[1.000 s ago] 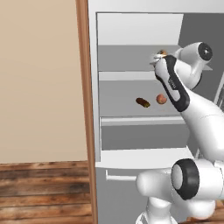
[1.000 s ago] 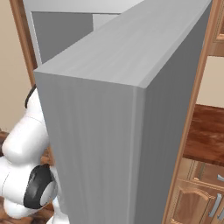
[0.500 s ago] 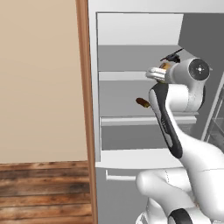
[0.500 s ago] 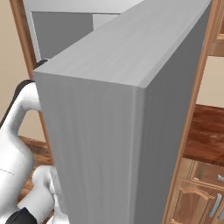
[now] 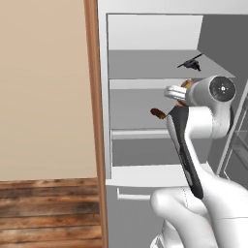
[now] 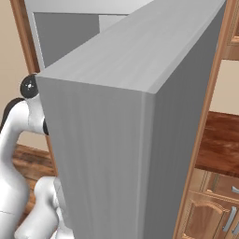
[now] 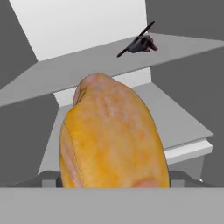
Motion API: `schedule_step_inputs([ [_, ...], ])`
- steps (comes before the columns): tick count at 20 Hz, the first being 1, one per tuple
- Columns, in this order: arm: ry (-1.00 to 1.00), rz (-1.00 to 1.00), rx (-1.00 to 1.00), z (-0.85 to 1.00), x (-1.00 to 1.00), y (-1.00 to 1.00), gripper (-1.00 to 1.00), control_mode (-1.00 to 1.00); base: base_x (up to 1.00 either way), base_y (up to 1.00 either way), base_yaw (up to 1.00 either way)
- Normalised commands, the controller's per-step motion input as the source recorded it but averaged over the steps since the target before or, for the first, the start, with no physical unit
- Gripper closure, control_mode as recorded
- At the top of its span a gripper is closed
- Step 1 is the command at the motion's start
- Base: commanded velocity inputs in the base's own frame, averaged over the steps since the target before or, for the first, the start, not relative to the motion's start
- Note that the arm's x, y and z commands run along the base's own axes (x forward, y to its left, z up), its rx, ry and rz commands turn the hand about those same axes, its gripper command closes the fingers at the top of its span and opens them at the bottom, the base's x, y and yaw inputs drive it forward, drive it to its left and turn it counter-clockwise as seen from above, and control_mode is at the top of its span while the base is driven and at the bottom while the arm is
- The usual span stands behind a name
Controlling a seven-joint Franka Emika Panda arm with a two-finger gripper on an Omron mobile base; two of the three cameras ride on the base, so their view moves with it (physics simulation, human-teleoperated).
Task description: Gather the onion and sweet potato from the fridge and place them on a tray on the dining counter. Then gather the chicken drumstick and fish from the fridge and place them on the other tray.
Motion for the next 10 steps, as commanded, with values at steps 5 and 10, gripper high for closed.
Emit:
schedule_step_inputs([
  [5,0.0,0.0,0.0,-0.47,0.0,0.0,1.0,-1.0,0.0,0.0,0.0],
  [10,-0.01,0.0,0.03,-0.53,0.0,0.0,1.0,-1.0,0.0,0.0,0.0],
])
